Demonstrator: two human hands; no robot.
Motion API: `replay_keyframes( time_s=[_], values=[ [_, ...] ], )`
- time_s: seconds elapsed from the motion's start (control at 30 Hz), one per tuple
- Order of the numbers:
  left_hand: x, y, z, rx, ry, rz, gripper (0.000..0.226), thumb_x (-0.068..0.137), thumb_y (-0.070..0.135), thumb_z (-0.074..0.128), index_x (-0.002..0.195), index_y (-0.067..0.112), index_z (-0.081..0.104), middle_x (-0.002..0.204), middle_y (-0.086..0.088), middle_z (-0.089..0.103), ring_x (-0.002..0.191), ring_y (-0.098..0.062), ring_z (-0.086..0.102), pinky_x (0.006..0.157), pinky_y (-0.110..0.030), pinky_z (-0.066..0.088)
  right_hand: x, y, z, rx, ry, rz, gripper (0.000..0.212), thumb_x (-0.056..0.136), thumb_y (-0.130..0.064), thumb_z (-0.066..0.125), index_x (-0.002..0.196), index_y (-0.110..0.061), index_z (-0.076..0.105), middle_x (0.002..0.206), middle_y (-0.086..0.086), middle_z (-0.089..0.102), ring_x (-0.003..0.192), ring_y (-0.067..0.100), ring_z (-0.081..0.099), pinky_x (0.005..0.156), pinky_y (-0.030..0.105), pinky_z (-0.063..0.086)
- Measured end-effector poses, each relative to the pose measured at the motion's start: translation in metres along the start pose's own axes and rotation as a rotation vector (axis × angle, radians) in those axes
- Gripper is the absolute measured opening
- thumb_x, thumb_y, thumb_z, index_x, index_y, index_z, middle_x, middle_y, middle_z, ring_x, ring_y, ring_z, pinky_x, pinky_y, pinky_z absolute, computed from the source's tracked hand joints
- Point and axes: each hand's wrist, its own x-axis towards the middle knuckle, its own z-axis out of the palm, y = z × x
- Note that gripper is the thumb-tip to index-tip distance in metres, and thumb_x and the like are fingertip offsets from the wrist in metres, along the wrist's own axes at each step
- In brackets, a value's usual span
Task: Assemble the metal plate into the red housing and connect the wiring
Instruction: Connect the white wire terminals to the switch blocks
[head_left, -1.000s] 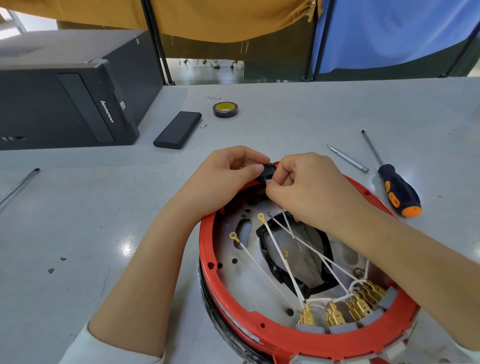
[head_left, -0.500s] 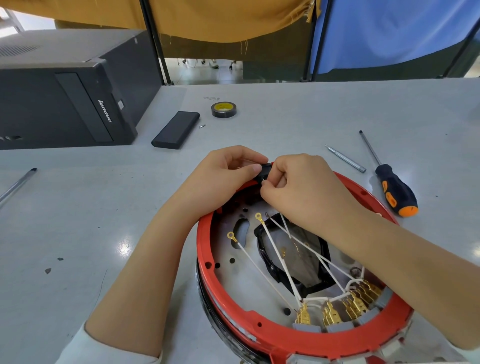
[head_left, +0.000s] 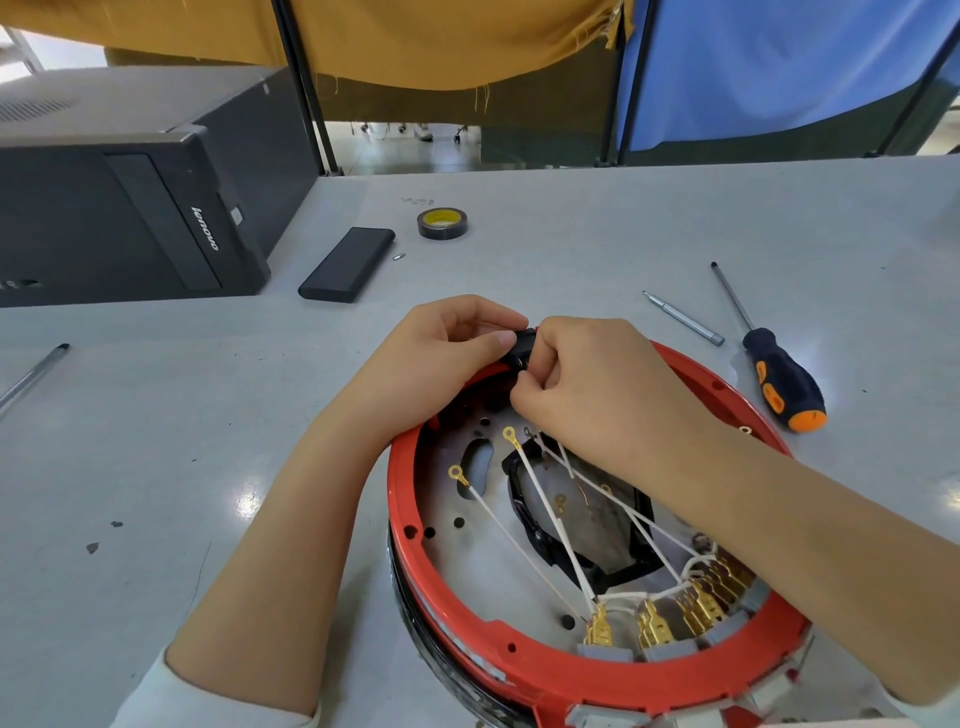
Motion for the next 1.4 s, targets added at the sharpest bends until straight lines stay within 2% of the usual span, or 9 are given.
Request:
replay_keyframes(
  time_s=[0.13, 0.3, 0.47, 0.67, 0.8, 0.97, 1.13, 1.27, 1.4],
  values=[
    [0.0, 0.0, 0.0, -0.008, 0.0, 0.005, 0.017, 0.097, 0.011, 0.057, 0.106, 0.017, 0.071, 0.103, -0.007, 0.075, 0.101, -0.022, 0.07, 0.1, -0.042, 0.051, 0.006, 0.001, 0.001, 0.003, -0.009, -0.011, 0.013, 0.082, -0.016, 0.059, 0.074, -0.007, 0.062, 0.062, 0.006, 0.065, 0.062, 0.019, 0.059, 0.061, 0.035, 0.05],
    [0.001, 0.0, -0.001, -0.007, -0.012, -0.002, 0.018, 0.097, 0.011, 0.057, 0.108, 0.016, 0.07, 0.105, -0.008, 0.075, 0.103, -0.025, 0.07, 0.102, -0.045, 0.049, 0.004, 0.009, -0.006, 0.129, 0.007, 0.029, 0.016, 0.08, -0.027, 0.065, 0.066, -0.025, 0.058, 0.052, -0.013, 0.058, 0.054, 0.0, 0.053, 0.05, 0.016, 0.034],
    [0.0, 0.001, 0.0, 0.018, -0.007, 0.004, 0.016, 0.097, 0.016, 0.058, 0.103, 0.025, 0.071, 0.103, -0.003, 0.075, 0.1, -0.02, 0.07, 0.1, -0.042, 0.051, 0.001, 0.007, -0.022, -0.063, -0.245, -0.004, 0.019, 0.08, -0.03, 0.063, 0.061, -0.033, 0.062, 0.047, -0.031, 0.05, 0.049, -0.006, 0.05, 0.049, 0.023, 0.028],
    [0.001, -0.001, 0.0, -0.005, -0.014, 0.007, 0.016, 0.097, 0.015, 0.059, 0.105, 0.02, 0.071, 0.103, -0.005, 0.075, 0.1, -0.019, 0.07, 0.099, -0.038, 0.052, 0.0, -0.013, -0.012, -0.362, -0.164, -0.059, 0.019, 0.08, -0.043, 0.061, 0.077, -0.024, 0.06, 0.067, -0.008, 0.052, 0.059, 0.013, 0.049, 0.047, 0.023, 0.027],
    [0.001, -0.001, 0.001, -0.04, -0.02, 0.014, 0.015, 0.097, 0.013, 0.059, 0.104, 0.018, 0.071, 0.099, -0.003, 0.075, 0.086, -0.007, 0.07, 0.084, -0.021, 0.053, 0.003, -0.024, -0.006, -0.396, -0.222, -0.079, 0.013, 0.082, -0.026, 0.061, 0.075, -0.026, 0.051, 0.065, -0.007, 0.043, 0.053, 0.01, 0.037, 0.046, 0.024, 0.023],
    [0.001, -0.001, 0.001, -0.051, -0.023, 0.013, 0.015, 0.097, 0.011, 0.058, 0.103, 0.017, 0.071, 0.101, -0.011, 0.074, 0.082, -0.008, 0.067, 0.08, -0.018, 0.053, 0.004, -0.026, 0.0, -0.417, -0.221, -0.079, 0.022, 0.078, -0.022, 0.062, 0.066, -0.023, 0.044, 0.062, -0.005, 0.041, 0.05, 0.012, 0.036, 0.046, 0.024, 0.022],
    [0.001, 0.002, 0.001, -0.009, -0.006, 0.004, 0.016, 0.097, 0.012, 0.058, 0.103, 0.017, 0.071, 0.102, -0.01, 0.074, 0.096, -0.025, 0.07, 0.094, -0.036, 0.053, 0.011, -0.012, -0.012, -0.005, -0.208, 0.121, 0.016, 0.067, -0.028, 0.066, 0.071, -0.012, 0.067, 0.052, 0.0, 0.057, 0.052, 0.011, 0.053, 0.048, 0.023, 0.039],
    [0.0, 0.002, 0.001, -0.01, 0.008, -0.004, 0.018, 0.099, 0.016, 0.055, 0.103, 0.021, 0.072, 0.102, -0.004, 0.075, 0.101, -0.022, 0.069, 0.097, -0.036, 0.052, 0.009, 0.002, -0.024, 0.45, -0.208, 0.347, 0.016, 0.067, -0.025, 0.064, 0.066, -0.01, 0.064, 0.043, -0.006, 0.047, 0.037, 0.007, 0.037, 0.034, 0.014, 0.028],
    [-0.001, 0.002, 0.001, -0.015, 0.004, -0.012, 0.018, 0.099, 0.017, 0.055, 0.103, 0.022, 0.072, 0.103, -0.003, 0.075, 0.1, -0.018, 0.069, 0.096, -0.03, 0.052, 0.004, 0.006, -0.023, 0.711, -0.225, 0.392, 0.012, 0.078, -0.013, 0.058, 0.067, -0.008, 0.059, 0.065, 0.006, 0.069, 0.035, 0.007, 0.042, 0.031, 0.013, 0.024]
  ],
)
